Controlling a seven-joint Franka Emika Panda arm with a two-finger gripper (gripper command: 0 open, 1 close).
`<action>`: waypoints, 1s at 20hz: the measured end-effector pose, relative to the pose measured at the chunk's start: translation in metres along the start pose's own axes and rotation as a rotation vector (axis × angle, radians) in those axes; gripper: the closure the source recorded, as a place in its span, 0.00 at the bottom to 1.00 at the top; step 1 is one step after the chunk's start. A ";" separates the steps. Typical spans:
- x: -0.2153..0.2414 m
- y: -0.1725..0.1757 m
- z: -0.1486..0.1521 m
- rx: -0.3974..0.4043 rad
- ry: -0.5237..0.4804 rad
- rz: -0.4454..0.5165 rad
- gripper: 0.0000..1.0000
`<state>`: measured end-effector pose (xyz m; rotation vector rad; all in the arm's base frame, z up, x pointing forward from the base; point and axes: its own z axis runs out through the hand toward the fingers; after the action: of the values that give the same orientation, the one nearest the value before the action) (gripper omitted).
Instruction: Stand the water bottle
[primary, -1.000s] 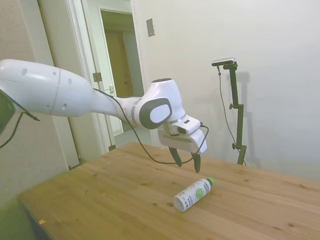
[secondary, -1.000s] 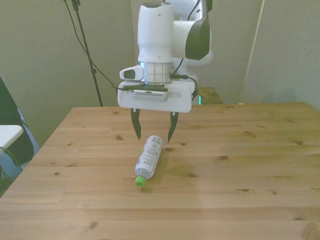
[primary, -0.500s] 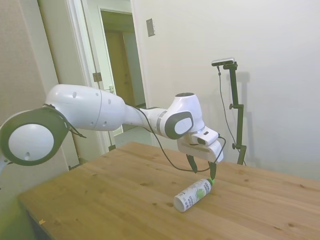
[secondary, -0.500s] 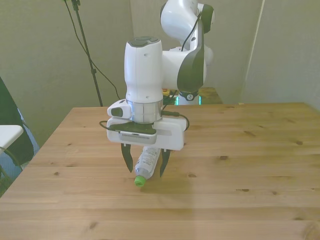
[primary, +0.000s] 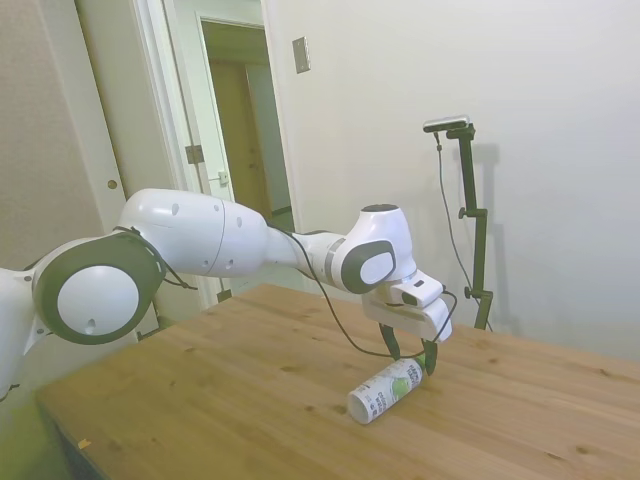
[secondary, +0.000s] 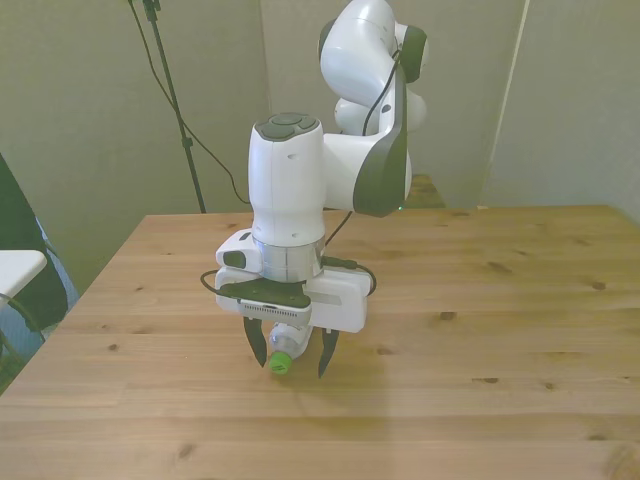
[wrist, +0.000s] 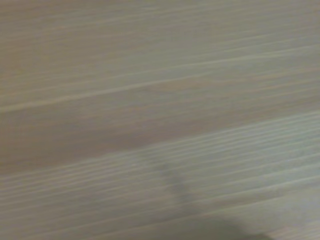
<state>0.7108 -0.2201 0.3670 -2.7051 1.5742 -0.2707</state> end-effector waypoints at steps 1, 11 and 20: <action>0.001 0.001 0.001 -0.002 0.000 0.003 1.00; 0.002 0.004 0.006 -0.011 -0.005 0.028 1.00; 0.001 0.006 0.012 -0.011 -0.029 0.041 1.00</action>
<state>0.7083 -0.2252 0.3548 -2.6687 1.6266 -0.2225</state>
